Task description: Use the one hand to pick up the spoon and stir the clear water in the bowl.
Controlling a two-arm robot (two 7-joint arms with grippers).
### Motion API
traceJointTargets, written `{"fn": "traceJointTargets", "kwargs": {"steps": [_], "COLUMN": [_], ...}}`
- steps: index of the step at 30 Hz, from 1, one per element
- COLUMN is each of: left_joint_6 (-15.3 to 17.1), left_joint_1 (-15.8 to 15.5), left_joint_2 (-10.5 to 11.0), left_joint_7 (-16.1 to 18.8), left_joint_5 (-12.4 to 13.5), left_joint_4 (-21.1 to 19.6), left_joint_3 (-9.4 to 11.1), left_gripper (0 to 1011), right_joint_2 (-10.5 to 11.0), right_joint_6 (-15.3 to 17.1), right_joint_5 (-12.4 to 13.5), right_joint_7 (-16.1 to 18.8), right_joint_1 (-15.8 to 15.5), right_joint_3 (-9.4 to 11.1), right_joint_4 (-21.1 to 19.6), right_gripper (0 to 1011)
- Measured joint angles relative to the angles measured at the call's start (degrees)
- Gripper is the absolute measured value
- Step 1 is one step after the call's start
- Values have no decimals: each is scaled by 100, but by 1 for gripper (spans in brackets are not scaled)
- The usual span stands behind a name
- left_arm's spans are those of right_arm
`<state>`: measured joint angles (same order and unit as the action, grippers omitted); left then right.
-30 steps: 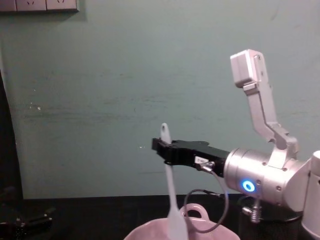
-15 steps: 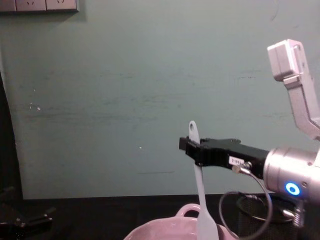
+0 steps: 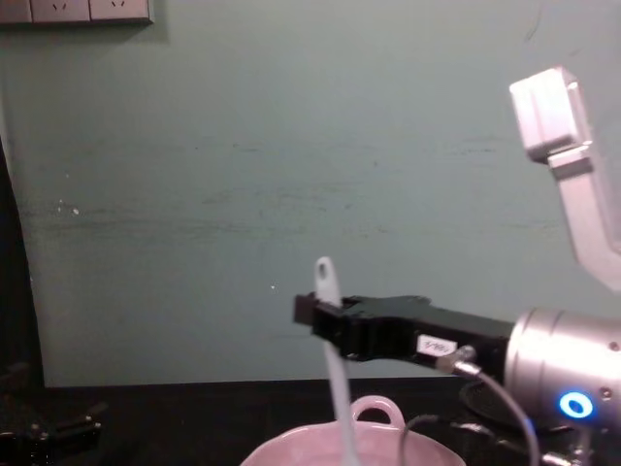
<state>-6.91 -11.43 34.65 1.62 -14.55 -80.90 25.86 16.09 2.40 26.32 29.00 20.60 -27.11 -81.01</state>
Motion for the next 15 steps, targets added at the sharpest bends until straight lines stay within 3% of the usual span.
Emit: {"fn": "traceJointTargets", "kwargs": {"steps": [5,15], "left_joint_6": [0,0], "left_joint_1": [0,0], "left_joint_2": [0,0], "left_joint_7": [0,0], "left_joint_5": [0,0], "left_joint_4": [0,0], "left_joint_3": [0,0], "left_gripper": [1011,1011], "right_joint_2": [-109,-528], "right_joint_6": [23,-512], "right_joint_5": [18,-115], "right_joint_7": [25,-29], "right_joint_1": [104,453], "right_joint_3": [-189,-353], "right_joint_4": [119,866], "right_gripper": [121,121]}}
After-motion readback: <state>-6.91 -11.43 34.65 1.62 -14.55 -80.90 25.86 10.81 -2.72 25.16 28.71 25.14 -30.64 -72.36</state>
